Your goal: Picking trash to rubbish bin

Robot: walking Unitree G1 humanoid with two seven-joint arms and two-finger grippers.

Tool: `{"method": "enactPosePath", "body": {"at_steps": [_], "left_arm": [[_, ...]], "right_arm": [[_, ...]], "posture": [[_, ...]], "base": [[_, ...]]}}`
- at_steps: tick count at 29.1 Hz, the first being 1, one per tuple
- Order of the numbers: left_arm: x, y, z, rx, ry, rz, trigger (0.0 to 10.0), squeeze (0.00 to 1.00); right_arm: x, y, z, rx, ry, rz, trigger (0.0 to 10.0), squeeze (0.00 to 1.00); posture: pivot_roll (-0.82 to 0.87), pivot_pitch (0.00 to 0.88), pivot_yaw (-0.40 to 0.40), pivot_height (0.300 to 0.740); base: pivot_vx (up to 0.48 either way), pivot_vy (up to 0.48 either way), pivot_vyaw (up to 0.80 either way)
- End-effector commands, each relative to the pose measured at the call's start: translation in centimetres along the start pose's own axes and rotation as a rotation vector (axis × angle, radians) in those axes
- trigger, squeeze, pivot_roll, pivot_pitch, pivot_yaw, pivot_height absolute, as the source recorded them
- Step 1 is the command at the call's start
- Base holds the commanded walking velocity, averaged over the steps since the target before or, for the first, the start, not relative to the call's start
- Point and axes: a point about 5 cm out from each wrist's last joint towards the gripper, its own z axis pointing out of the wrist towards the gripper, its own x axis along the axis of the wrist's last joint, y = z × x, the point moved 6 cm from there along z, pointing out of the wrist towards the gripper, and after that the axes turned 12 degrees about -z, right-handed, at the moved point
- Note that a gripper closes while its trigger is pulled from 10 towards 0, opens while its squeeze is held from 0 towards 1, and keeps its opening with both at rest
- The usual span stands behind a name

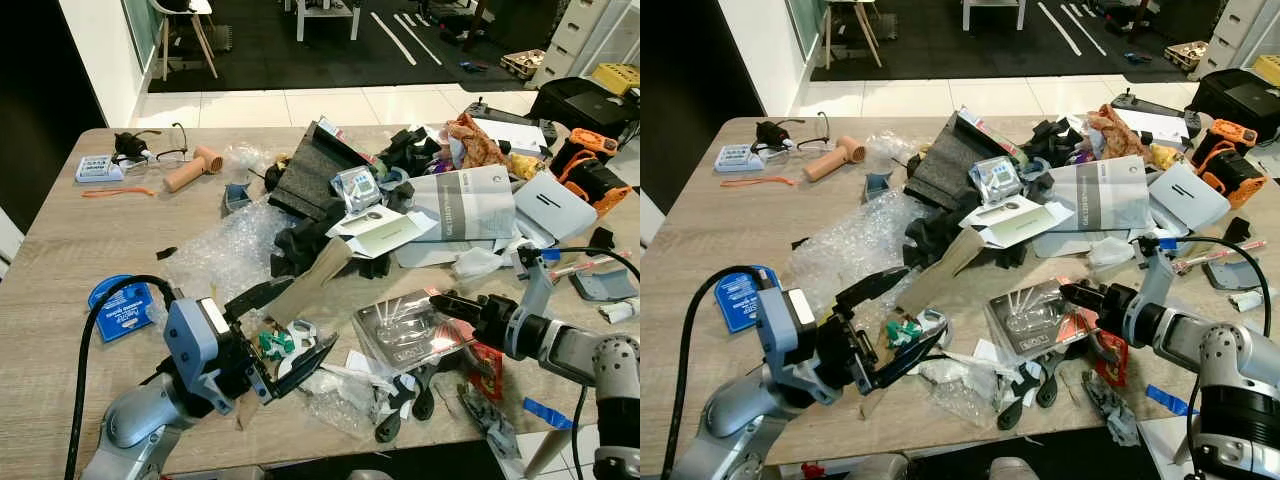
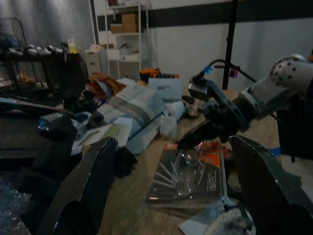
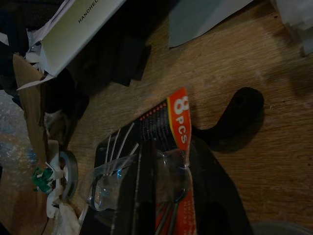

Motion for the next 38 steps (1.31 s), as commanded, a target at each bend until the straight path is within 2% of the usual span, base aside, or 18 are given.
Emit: {"method": "enactPosePath", "body": {"at_steps": [1,7,13,14,16,21,22,24,26,29,32,34,36,37,38], "left_arm": [[-0.2,0.0,-0.2,-0.014,-0.033,0.007,10.0,0.0],[-0.6,0.0,-0.2,-0.015,-0.086,0.03,10.0,0.0],[-0.6,0.0,-0.2,-0.013,-0.093,0.029,10.0,0.0],[-0.6,0.0,-0.3,-0.012,-0.098,0.029,10.0,0.0],[-0.6,0.0,-0.3,-0.011,-0.099,0.029,10.0,0.0],[-0.5,-0.2,-0.3,0.002,-0.1,0.03,10.0,0.0],[-0.5,-0.2,-0.3,0.007,-0.099,0.031,10.0,0.0],[-0.5,-0.2,-0.3,0.007,-0.099,0.031,10.0,0.0],[-0.2,-0.6,-0.3,0.033,-0.085,0.028,10.0,0.0],[0.2,-1.0,-0.2,0.063,-0.066,0.025,10.0,0.0],[1.1,-4.0,0.3,0.185,-0.006,0.012,10.0,0.0],[1.3,-7.9,-0.4,0.27,-0.002,0.023,10.0,0.0],[1.2,-8.3,-0.5,0.28,-0.005,0.024,10.0,0.0],[1.0,-8.6,-0.7,0.296,-0.01,0.025,10.0,0.0],[0.8,-8.9,-0.9,0.309,-0.014,0.026,10.0,0.0]], "right_arm": [[-1.2,0.8,0.1,-0.042,-0.042,0.019,0.0,0.0],[-0.8,0.7,0.0,-0.032,-0.021,0.014,0.0,0.0],[0.1,0.2,0.0,-0.002,0.025,0.014,0.0,0.0],[1.3,-0.5,-0.1,0.035,0.079,0.003,0.0,0.0],[1.6,-0.8,-0.2,0.05,0.095,0.0,0.0,0.0],[4.9,-3.5,-1.3,0.178,0.269,-0.104,0.0,0.0],[5.3,-4.0,-1.6,0.205,0.294,-0.121,0.0,0.0],[5.3,-4.0,-1.6,0.205,0.294,-0.121,0.0,0.0],[5.9,-5.2,-2.1,0.267,0.346,-0.144,0.0,0.0],[6.4,-5.8,-2.5,0.297,0.383,-0.15,0.0,0.0],[8.7,-6.4,-3.2,0.325,0.524,-0.128,0.0,0.0],[11.2,-5.5,-4.1,0.267,0.688,-0.098,0.0,0.0],[11.5,-5.4,-4.2,0.263,0.711,-0.094,0.0,0.0],[11.9,-5.4,-4.4,0.256,0.741,-0.096,3.4,0.0],[12.1,-5.4,-4.5,0.25,0.761,-0.099,3.4,0.0]], "posture": [[-0.1,0.0,-0.032,0.74],[-0.1,0.0,-0.032,0.74],[-0.1,0.0,-0.032,0.74],[-0.1,0.0,-0.032,0.74],[-0.1,0.0,-0.032,0.74],[-0.1,0.0,-0.032,0.74],[-0.1,0.0,-0.032,0.74],[-0.1,0.0,-0.032,0.74],[-0.1,0.0,-0.032,0.74],[-0.1,0.0,-0.032,0.74],[-0.1,0.0,-0.035,0.74],[-0.09,0.0,-0.037,0.74],[-0.09,0.0,-0.037,0.74],[-0.09,0.0,-0.037,0.74],[-0.09,0.0,-0.037,0.74]], "base": [[0.0,0.0,0.0],[0.0,0.0,0.0],[0.0,0.0,0.0],[0.0,0.0,0.0],[0.0,0.0,0.0],[0.0,0.0,0.0],[0.0,0.0,0.0],[0.0,0.0,0.0],[0.0,0.0,0.0],[0.0,0.0,0.0],[0.0,0.0,0.0],[0.0,0.0,0.0],[0.0,0.0,0.0],[0.0,0.0,0.0],[0.0,0.0,0.0]]}}
